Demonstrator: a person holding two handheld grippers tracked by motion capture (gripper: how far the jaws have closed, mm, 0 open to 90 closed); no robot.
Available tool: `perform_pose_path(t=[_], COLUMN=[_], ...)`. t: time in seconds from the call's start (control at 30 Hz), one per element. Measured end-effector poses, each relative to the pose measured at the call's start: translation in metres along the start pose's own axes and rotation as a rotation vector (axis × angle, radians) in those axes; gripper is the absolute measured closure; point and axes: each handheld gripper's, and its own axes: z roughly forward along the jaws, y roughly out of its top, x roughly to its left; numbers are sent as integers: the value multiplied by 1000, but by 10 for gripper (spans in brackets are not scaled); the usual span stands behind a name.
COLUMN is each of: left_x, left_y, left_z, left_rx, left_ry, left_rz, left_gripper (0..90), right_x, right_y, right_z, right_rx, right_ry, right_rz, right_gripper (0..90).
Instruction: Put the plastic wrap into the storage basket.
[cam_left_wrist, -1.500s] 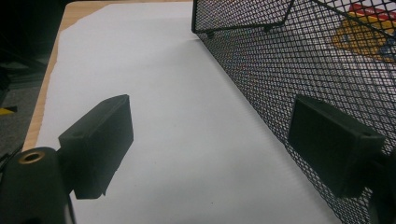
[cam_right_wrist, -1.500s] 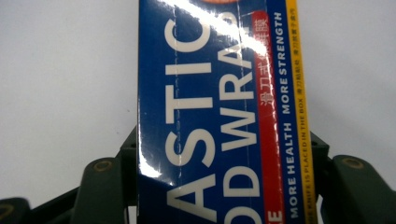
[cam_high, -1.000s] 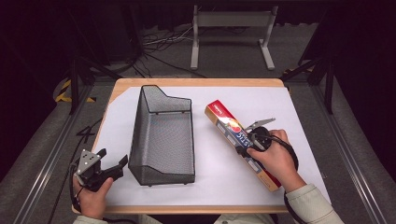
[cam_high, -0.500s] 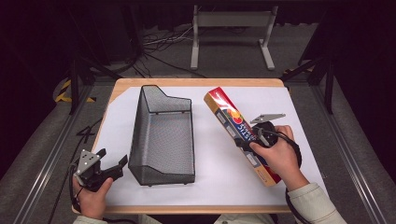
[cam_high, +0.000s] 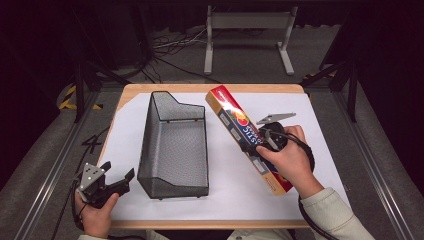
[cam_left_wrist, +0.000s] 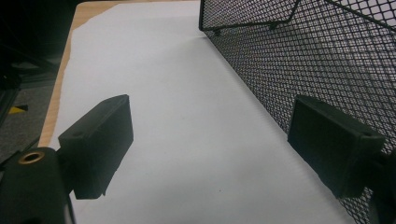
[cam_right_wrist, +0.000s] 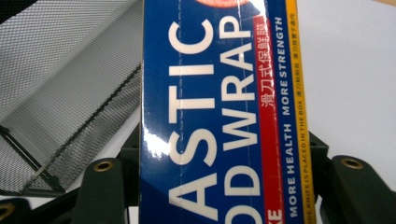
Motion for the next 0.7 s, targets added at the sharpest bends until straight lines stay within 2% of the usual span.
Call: perform_pose_path(t=[0.37, 0.7], left_x=[2, -1], left_y=[-1, 1], left_z=[-2, 2], left_rx=[-4, 3], left_ry=[-2, -19], left_rz=[-7, 9], left_gripper=[150, 151], right_x=[28, 48], right_y=[29, 47], right_z=[11, 17], right_rx=[23, 30], right_ry=[32, 62], right_rz=[-33, -30], right_gripper=[406, 406])
